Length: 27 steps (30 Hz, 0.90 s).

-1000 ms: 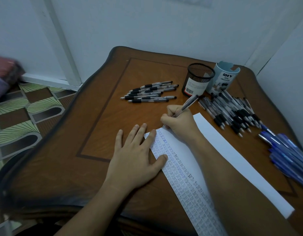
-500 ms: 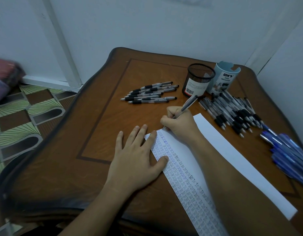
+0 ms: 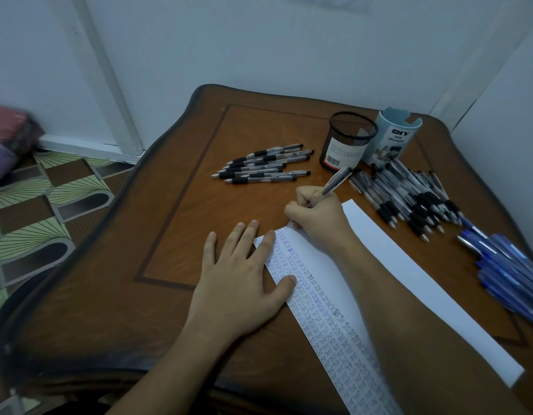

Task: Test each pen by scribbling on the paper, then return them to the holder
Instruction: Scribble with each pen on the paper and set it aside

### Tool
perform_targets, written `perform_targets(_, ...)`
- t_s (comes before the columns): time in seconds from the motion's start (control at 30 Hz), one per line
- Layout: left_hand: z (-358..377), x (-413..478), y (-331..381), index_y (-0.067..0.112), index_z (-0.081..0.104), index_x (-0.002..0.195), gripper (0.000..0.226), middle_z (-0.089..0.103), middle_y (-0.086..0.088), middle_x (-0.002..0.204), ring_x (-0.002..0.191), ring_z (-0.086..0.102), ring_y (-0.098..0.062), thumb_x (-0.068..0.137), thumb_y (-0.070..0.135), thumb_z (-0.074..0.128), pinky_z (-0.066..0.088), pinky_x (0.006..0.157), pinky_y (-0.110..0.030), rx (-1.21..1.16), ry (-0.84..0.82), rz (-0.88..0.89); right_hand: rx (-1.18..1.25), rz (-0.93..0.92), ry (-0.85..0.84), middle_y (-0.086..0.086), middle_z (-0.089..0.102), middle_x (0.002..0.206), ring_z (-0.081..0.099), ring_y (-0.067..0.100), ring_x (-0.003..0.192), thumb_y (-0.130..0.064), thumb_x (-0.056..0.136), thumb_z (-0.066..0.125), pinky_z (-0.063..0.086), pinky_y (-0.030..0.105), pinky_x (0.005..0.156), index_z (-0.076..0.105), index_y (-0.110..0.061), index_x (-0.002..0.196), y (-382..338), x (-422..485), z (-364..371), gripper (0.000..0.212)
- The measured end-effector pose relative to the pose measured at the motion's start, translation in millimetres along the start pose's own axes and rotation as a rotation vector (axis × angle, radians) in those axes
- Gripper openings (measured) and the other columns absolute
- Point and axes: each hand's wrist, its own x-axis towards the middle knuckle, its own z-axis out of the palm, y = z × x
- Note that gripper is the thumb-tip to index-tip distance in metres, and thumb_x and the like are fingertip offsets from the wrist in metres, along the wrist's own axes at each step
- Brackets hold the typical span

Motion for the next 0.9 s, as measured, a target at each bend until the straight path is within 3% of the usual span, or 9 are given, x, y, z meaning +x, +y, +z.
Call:
perform_targets(0.1, 0, 1, 0, 0.036, 0.024, 0.154, 0.086, 0.013, 0.004, 0.164, 0.151, 0.005, -0.014, 0.079, 0.077, 0.012, -0.007, 0.117, -0.049, -0.031, 0.013, 0.001, 0.003, 0.004, 0.026, 0.004, 0.030, 0.055, 0.039, 0.024, 0.057, 0.007, 0.084, 0.061, 0.040, 0.036, 0.058, 0.035, -0.009, 0.059, 1, 0, -1, 0.040)
perform_targets(0.33, -1, 0, 0, 0.037, 0.021, 0.154, 0.086, 0.009, 0.005, 0.164, 0.151, 0.002, -0.013, 0.079, 0.077, 0.011, -0.008, 0.118, -0.048, -0.024, 0.007, 0.001, 0.009, 0.006, 0.008, 0.001, 0.029, 0.054, 0.039, 0.024, 0.057, 0.006, 0.083, 0.061, 0.040, 0.037, 0.060, 0.033, -0.017, 0.056, 3, 2, -2, 0.045)
perform_targets(0.47, -1, 0, 0, 0.038, 0.016, 0.155, 0.087, 0.005, 0.006, 0.165, 0.151, -0.003, -0.012, 0.078, 0.077, 0.007, -0.010, 0.118, -0.048, -0.004, -0.004, -0.002, -0.056, -0.015, 0.010, -0.003, 0.033, 0.051, 0.046, 0.018, 0.052, 0.003, 0.084, 0.062, 0.042, 0.031, 0.055, 0.035, -0.017, 0.056, 6, 3, -1, 0.044)
perform_targets(0.6, -3, -1, 0, 0.039, 0.008, 0.155, 0.089, -0.002, 0.008, 0.165, 0.150, -0.009, -0.011, 0.075, 0.078, 0.001, -0.012, 0.118, -0.047, 0.020, -0.026, -0.008, 0.118, 0.063, 0.113, -0.003, 0.044, 0.052, 0.050, 0.008, 0.047, 0.003, 0.089, 0.059, 0.046, 0.027, 0.052, 0.040, -0.018, 0.057, 5, 9, -7, 0.043)
perform_targets(0.7, -2, -1, 0, 0.039, 0.006, 0.155, 0.089, -0.004, 0.008, 0.165, 0.150, -0.010, -0.011, 0.075, 0.078, 0.000, -0.013, 0.118, -0.048, 0.031, -0.027, -0.007, 0.276, 0.146, 0.160, 0.002, 0.049, 0.057, 0.049, 0.011, 0.052, -0.010, 0.100, 0.054, 0.045, 0.022, 0.052, 0.047, -0.014, 0.065, -3, 9, -11, 0.036)
perform_targets(0.77, -2, -1, 0, 0.039, 0.007, 0.155, 0.088, -0.002, 0.008, 0.165, 0.150, -0.009, -0.011, 0.076, 0.078, 0.002, -0.013, 0.118, -0.047, 0.030, -0.022, -0.007, 0.415, 0.180, 0.165, 0.000, 0.045, 0.052, 0.042, 0.013, 0.050, -0.025, 0.105, 0.048, 0.037, 0.023, 0.048, 0.048, -0.015, 0.072, -7, 9, -15, 0.034)
perform_targets(0.83, -1, 0, 0, 0.039, 0.011, 0.155, 0.087, 0.000, 0.008, 0.165, 0.150, -0.007, -0.011, 0.077, 0.078, 0.005, -0.013, 0.117, -0.047, 0.016, -0.018, -0.009, 0.477, 0.215, 0.152, 0.000, 0.040, 0.048, 0.037, 0.013, 0.045, -0.045, 0.104, 0.039, 0.027, 0.025, 0.045, 0.053, -0.016, 0.091, -9, 10, -18, 0.034)
perform_targets(0.9, -1, 0, 0, 0.039, 0.012, 0.155, 0.087, 0.001, 0.008, 0.165, 0.150, -0.007, -0.011, 0.078, 0.078, 0.007, -0.014, 0.117, -0.047, 0.007, -0.013, -0.007, 0.452, 0.243, 0.143, 0.000, 0.041, 0.049, 0.037, 0.013, 0.042, -0.051, 0.104, 0.034, 0.025, 0.026, 0.045, 0.055, -0.018, 0.116, -9, 9, -20, 0.041)
